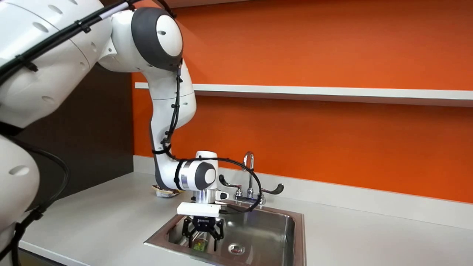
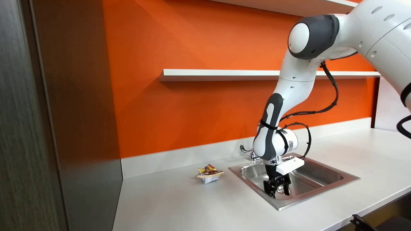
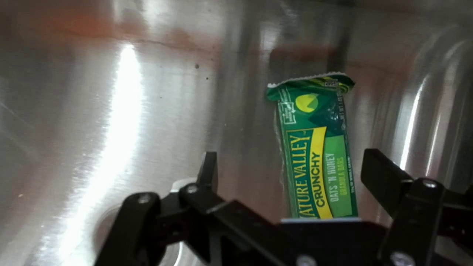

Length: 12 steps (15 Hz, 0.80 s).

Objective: Remove the packet from the sink

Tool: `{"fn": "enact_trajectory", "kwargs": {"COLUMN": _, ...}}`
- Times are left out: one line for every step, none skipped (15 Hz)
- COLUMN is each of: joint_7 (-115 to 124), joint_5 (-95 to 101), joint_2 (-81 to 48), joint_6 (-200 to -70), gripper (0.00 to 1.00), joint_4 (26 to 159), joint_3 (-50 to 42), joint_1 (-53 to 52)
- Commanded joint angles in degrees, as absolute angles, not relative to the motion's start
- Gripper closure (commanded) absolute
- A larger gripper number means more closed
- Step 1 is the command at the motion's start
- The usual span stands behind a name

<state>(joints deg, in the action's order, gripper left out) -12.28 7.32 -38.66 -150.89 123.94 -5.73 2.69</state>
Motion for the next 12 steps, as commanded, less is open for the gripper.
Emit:
{"fn": "enact_trajectory", "kwargs": {"joint_7": -11.60, "joint_5": 8.92, "joint_2": -39.90, "joint_6": -151.05, "gripper": 0.00, "joint_4": 122.18, "joint_3": -5.38, "joint_1": 3.11}}
{"fn": "enact_trajectory", "kwargs": {"joint_7": -11.63, "joint_5": 8.96, "joint_2": -40.13, "joint_6": -151.00, "gripper": 0.00, "joint_4": 121.93, "joint_3": -5.38, "joint_1": 3.10}}
{"fn": "enact_trajectory", "kwargs": {"joint_7": -11.66, "joint_5": 8.98, "joint_2": -40.30, "joint_6": -150.96, "gripper": 0.00, "joint_4": 121.73, "joint_3": -5.36, "joint_1": 3.11}}
{"fn": "enact_trajectory", "kwargs": {"joint_7": -11.67, "joint_5": 9.03, "joint_2": -40.44, "joint_6": -150.92, "gripper": 0.00, "joint_4": 121.53, "joint_3": -5.36, "joint_1": 3.08}}
{"fn": "enact_trajectory", "kwargs": {"joint_7": -11.67, "joint_5": 9.07, "joint_2": -40.55, "joint_6": -150.91, "gripper": 0.00, "joint_4": 121.38, "joint_3": -5.36, "joint_1": 3.06}}
{"fn": "enact_trajectory", "kwargs": {"joint_7": -11.69, "joint_5": 9.11, "joint_2": -40.69, "joint_6": -150.88, "gripper": 0.00, "joint_4": 121.18, "joint_3": -5.34, "joint_1": 3.06}}
{"fn": "enact_trajectory", "kwargs": {"joint_7": -11.79, "joint_5": 9.14, "joint_2": -40.81, "joint_6": -150.85, "gripper": 0.00, "joint_4": 121.01, "joint_3": -5.28, "joint_1": 3.09}}
{"fn": "enact_trajectory", "kwargs": {"joint_7": -11.95, "joint_5": 9.12, "joint_2": -41.04, "joint_6": -150.78, "gripper": 0.00, "joint_4": 120.75, "joint_3": -5.16, "joint_1": 3.17}}
{"fn": "enact_trajectory", "kwargs": {"joint_7": -12.01, "joint_5": 9.12, "joint_2": -41.24, "joint_6": -150.73, "gripper": 0.00, "joint_4": 120.53, "joint_3": -5.10, "joint_1": 3.19}}
{"fn": "enact_trajectory", "kwargs": {"joint_7": -12.07, "joint_5": 9.10, "joint_2": -41.46, "joint_6": -150.63, "gripper": 0.00, "joint_4": 120.30, "joint_3": -4.99, "joint_1": 3.20}}
{"fn": "enact_trajectory", "kwargs": {"joint_7": -12.09, "joint_5": 9.11, "joint_2": -41.64, "joint_6": -150.61, "gripper": 0.00, "joint_4": 120.14, "joint_3": -4.93, "joint_1": 3.19}}
{"fn": "enact_trajectory", "kwargs": {"joint_7": -12.10, "joint_5": 9.11, "joint_2": -41.76, "joint_6": -150.57, "gripper": 0.00, "joint_4": 120.00, "joint_3": -4.86, "joint_1": 3.16}}
